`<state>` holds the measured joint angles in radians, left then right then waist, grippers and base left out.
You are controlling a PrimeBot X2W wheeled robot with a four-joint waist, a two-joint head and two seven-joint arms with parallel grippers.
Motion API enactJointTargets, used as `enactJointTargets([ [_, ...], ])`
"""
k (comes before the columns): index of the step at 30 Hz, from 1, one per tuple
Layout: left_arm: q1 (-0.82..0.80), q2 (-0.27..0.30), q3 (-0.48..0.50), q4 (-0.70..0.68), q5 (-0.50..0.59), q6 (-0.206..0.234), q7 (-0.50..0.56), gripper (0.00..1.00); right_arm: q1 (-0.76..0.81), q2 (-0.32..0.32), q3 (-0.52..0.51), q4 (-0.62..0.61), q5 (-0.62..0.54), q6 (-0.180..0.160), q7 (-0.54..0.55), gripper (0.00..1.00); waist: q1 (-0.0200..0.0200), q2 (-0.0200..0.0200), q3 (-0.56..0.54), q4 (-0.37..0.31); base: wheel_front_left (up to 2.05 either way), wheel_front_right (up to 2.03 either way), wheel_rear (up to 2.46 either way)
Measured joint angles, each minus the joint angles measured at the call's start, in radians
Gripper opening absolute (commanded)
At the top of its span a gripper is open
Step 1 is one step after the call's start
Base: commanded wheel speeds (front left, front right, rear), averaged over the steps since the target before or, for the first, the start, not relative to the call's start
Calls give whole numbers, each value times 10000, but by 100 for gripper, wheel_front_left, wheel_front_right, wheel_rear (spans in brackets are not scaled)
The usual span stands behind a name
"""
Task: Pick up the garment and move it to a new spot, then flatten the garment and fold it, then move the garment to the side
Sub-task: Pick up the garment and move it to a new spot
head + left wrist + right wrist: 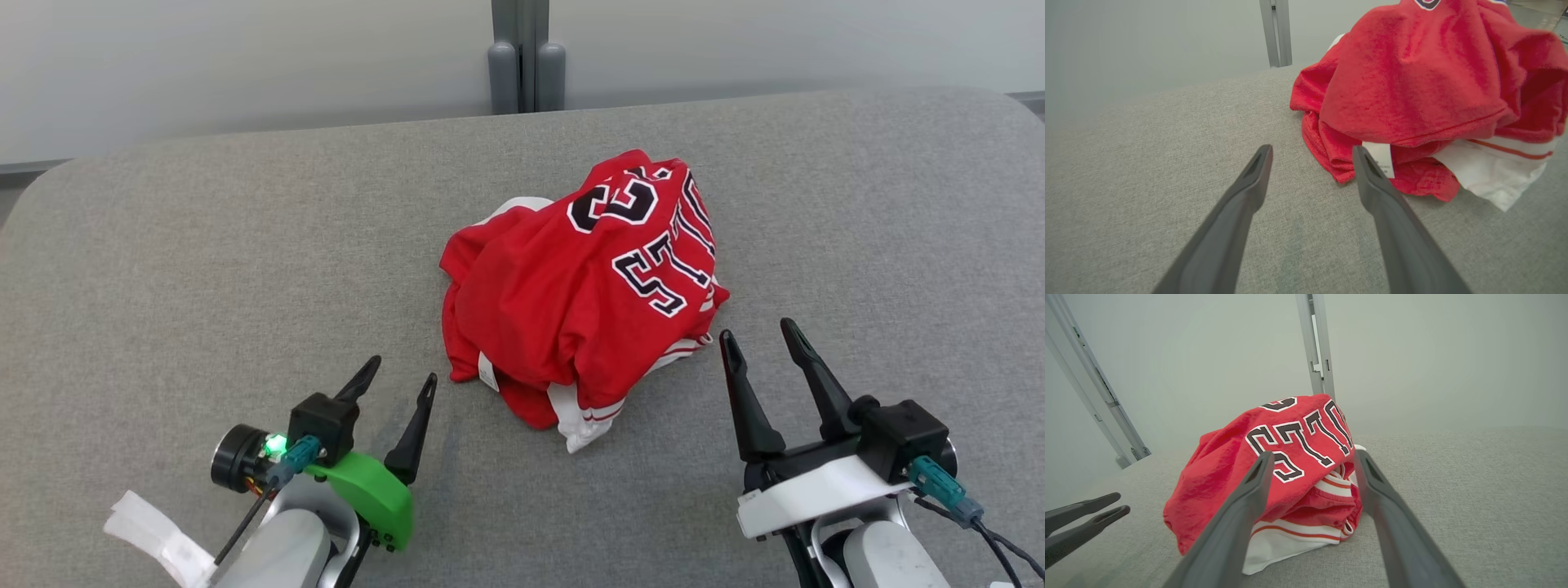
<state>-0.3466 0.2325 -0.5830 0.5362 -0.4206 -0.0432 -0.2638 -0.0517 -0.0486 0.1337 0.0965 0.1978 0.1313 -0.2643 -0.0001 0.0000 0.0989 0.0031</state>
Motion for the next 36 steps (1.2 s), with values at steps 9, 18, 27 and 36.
enactJointTargets([
  [9,-1576,-640,-849,2876,548,-477,238,100,-255,-4,-17,-35,-176,2,0,100,0,0,536,-389,0,0,0],
  [18,-2648,-1116,-878,4612,472,-556,58,0,-374,-6,77,-63,-253,2,0,100,0,0,1109,-1055,0,0,0],
  [27,-2166,-558,865,1732,569,282,0,0,-241,-10,-155,-29,-174,0,0,100,0,0,1038,-1122,0,0,0],
  [36,-1741,316,2451,-2245,1367,-104,-2,0,-142,-6,-52,48,58,0,0,100,0,0,555,-407,0,0,0],
])
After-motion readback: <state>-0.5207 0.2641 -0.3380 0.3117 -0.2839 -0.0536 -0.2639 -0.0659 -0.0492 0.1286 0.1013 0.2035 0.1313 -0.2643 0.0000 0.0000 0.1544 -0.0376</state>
